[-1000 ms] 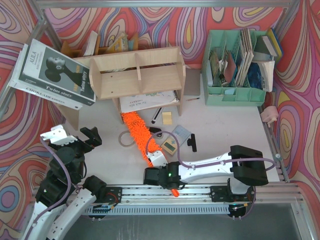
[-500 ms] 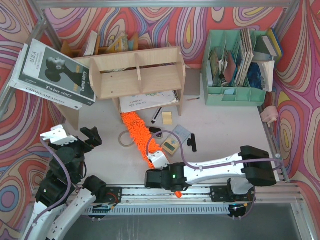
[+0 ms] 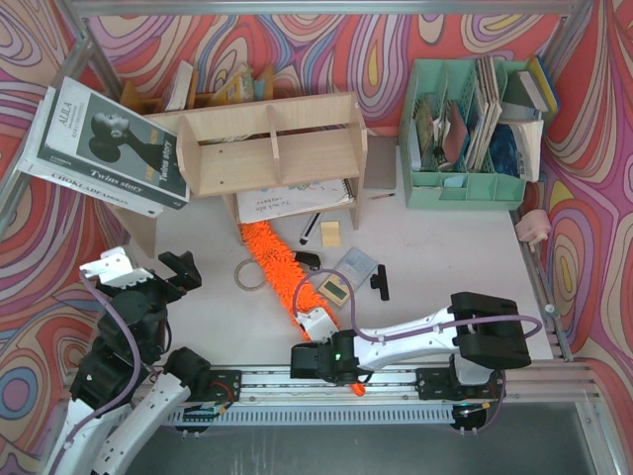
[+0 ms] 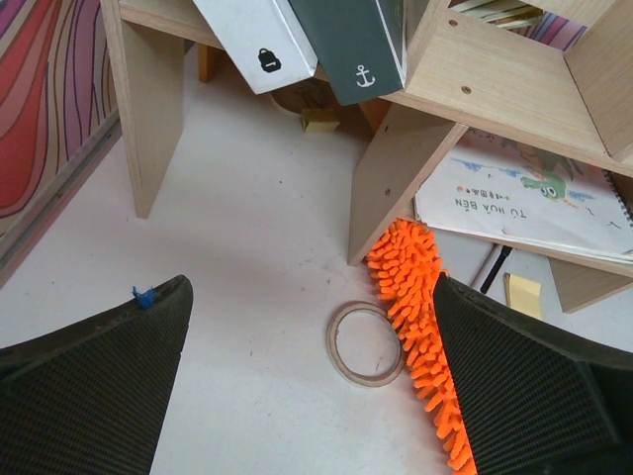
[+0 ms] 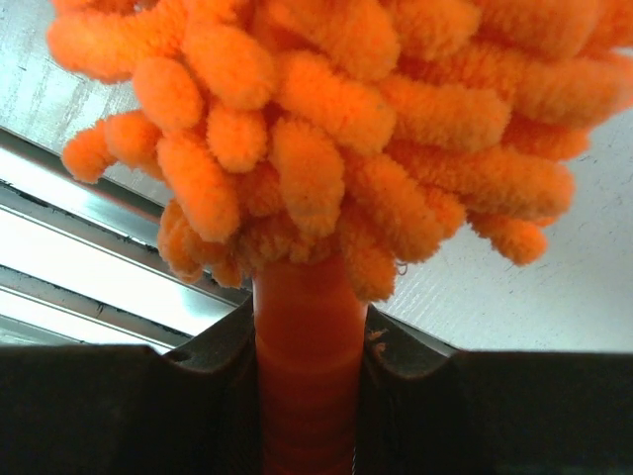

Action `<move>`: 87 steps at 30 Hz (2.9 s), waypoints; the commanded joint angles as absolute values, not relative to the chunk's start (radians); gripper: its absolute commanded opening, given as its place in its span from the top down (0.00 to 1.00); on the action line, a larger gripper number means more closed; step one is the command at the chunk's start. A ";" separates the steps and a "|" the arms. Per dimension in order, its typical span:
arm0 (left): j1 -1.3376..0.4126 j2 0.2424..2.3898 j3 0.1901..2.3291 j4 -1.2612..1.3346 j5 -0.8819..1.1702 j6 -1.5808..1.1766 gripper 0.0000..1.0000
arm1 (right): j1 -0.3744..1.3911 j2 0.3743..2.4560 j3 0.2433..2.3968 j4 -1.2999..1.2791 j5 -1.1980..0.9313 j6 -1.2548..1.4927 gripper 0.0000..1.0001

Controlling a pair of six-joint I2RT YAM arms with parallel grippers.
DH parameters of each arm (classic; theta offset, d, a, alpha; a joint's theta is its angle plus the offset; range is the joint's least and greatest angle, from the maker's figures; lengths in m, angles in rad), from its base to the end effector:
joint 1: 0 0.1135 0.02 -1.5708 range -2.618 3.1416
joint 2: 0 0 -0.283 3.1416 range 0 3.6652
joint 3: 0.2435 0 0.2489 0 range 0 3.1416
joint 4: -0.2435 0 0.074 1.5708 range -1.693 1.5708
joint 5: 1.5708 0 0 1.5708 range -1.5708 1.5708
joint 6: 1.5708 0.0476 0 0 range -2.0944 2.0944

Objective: Dust the bookshelf with a duster

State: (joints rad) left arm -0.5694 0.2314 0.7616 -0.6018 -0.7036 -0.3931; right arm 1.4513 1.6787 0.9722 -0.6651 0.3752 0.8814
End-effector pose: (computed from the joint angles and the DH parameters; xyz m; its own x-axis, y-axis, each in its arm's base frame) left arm 0.0441 0.0084 0.3444 -0.0049 -0.3436 -0.9391 -0.1454 0.9294 -0.3393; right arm 0.0527 0.2924 0.1677 -0.7805 -0.4779 -0.4031 -0.4919 0.8673 -0.0758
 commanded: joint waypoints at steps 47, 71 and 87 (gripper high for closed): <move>-0.563 0.160 0.773 -0.613 -0.787 -0.406 0.02 | 1.646 1.566 1.175 -0.706 0.538 0.870 1.00; -0.563 0.049 0.793 -0.718 -1.044 -0.482 0.02 | 1.388 1.844 1.496 -0.471 0.378 0.516 1.00; -0.563 0.047 0.811 -0.785 -1.126 -0.531 0.02 | 1.316 1.882 1.499 -0.435 0.356 0.537 1.00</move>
State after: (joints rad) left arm -0.5674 0.0612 0.8017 -0.7628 -1.0924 -0.5182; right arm 1.3346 1.9934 1.5749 -0.4969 0.3145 0.5198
